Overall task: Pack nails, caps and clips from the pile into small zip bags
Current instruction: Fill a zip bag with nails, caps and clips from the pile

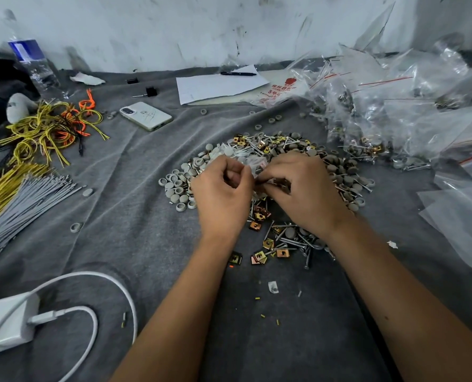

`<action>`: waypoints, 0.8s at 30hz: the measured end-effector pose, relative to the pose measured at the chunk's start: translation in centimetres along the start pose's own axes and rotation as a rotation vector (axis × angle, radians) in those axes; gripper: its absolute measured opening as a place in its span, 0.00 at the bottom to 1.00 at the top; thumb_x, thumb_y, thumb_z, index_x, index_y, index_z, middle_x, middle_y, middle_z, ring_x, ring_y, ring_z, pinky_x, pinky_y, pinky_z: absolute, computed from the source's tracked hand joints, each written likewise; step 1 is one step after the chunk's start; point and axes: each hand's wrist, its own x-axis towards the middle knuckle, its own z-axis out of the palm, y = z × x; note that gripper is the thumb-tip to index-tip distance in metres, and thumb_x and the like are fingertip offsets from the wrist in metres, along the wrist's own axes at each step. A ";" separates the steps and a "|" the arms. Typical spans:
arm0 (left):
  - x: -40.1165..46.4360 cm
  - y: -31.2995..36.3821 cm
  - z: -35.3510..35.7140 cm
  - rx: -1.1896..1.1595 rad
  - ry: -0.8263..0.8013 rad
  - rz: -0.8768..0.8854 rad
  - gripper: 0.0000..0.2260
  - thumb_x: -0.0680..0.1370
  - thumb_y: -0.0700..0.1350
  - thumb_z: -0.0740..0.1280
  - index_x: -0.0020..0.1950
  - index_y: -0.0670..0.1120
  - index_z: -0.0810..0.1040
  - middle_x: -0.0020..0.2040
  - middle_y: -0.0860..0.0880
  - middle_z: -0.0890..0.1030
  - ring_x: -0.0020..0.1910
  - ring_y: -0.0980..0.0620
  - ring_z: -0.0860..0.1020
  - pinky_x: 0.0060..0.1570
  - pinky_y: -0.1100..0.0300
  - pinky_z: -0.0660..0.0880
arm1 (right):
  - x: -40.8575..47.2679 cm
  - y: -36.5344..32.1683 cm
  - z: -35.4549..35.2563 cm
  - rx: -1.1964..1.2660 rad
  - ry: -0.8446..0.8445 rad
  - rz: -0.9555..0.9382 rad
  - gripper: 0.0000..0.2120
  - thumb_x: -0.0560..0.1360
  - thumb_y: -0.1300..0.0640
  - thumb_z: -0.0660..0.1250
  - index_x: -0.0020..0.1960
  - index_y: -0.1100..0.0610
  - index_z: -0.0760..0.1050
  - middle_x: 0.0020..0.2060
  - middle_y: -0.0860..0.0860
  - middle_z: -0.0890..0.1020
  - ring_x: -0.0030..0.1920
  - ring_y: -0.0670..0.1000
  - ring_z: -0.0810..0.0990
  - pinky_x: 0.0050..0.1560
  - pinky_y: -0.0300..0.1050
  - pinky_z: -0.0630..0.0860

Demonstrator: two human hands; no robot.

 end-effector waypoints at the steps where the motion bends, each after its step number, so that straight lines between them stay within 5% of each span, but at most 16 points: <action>1: 0.0 0.0 0.0 -0.003 0.004 -0.004 0.06 0.77 0.39 0.74 0.40 0.43 0.81 0.30 0.50 0.78 0.28 0.56 0.74 0.30 0.58 0.73 | 0.0 0.1 -0.1 0.014 0.004 0.010 0.07 0.71 0.62 0.78 0.49 0.58 0.87 0.45 0.51 0.86 0.48 0.50 0.82 0.53 0.49 0.79; 7: 0.1 0.0 0.0 -0.023 0.016 -0.032 0.08 0.77 0.38 0.73 0.39 0.48 0.80 0.30 0.51 0.78 0.29 0.53 0.76 0.30 0.60 0.74 | 0.2 0.7 -1.6 0.080 0.084 0.108 0.04 0.74 0.56 0.78 0.47 0.55 0.85 0.41 0.44 0.85 0.42 0.42 0.82 0.47 0.36 0.77; 11: 0.1 0.1 -0.2 -0.012 0.020 -0.023 0.08 0.77 0.39 0.73 0.40 0.50 0.80 0.31 0.50 0.79 0.31 0.45 0.80 0.32 0.53 0.77 | 0.2 2.0 -3.8 0.183 -0.302 0.235 0.06 0.69 0.46 0.80 0.42 0.45 0.85 0.38 0.41 0.85 0.43 0.42 0.83 0.45 0.34 0.76; 15: 0.2 0.1 -0.2 -0.011 0.018 -0.023 0.07 0.77 0.39 0.72 0.40 0.48 0.80 0.31 0.49 0.80 0.32 0.43 0.81 0.32 0.50 0.79 | 0.0 2.6 -4.4 0.272 -0.736 0.280 0.08 0.68 0.47 0.81 0.44 0.41 0.85 0.44 0.41 0.85 0.47 0.42 0.83 0.52 0.50 0.81; 24: 0.1 0.4 -0.3 -0.030 0.032 -0.026 0.10 0.78 0.39 0.72 0.40 0.51 0.79 0.32 0.50 0.79 0.32 0.42 0.82 0.31 0.51 0.79 | -0.3 2.7 -4.5 0.285 -0.823 0.306 0.08 0.69 0.49 0.81 0.45 0.39 0.85 0.45 0.42 0.85 0.47 0.42 0.83 0.53 0.48 0.81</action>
